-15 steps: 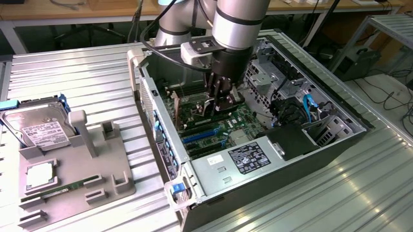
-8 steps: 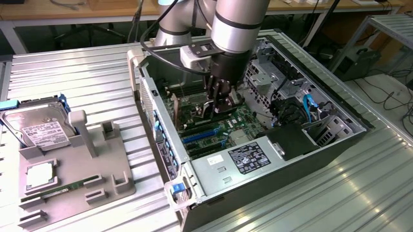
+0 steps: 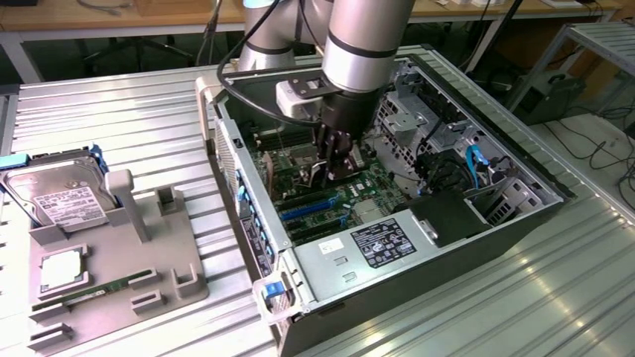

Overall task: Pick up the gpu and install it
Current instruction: 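Insert the gpu into the slot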

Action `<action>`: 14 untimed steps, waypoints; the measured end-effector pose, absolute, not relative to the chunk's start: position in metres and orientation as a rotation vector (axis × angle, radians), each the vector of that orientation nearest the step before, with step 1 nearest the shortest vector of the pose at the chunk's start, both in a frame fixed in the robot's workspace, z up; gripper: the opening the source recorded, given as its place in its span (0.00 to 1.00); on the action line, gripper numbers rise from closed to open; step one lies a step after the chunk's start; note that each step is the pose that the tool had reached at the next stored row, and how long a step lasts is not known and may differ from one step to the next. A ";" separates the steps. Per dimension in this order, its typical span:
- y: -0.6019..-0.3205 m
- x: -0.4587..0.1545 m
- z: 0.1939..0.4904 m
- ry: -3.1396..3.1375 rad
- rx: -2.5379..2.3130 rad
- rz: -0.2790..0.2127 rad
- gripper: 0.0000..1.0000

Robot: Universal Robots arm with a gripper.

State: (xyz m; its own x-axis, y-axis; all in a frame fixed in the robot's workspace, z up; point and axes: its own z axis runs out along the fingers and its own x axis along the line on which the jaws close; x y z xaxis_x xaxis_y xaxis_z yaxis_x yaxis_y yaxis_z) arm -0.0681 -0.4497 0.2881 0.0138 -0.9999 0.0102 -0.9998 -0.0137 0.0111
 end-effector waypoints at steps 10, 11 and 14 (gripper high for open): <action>-0.453 -0.070 0.280 -2.196 2.226 -0.002 0.27; -0.454 -0.070 0.278 -2.197 2.227 -0.004 0.27; -0.454 -0.070 0.276 -2.198 2.229 -0.002 0.27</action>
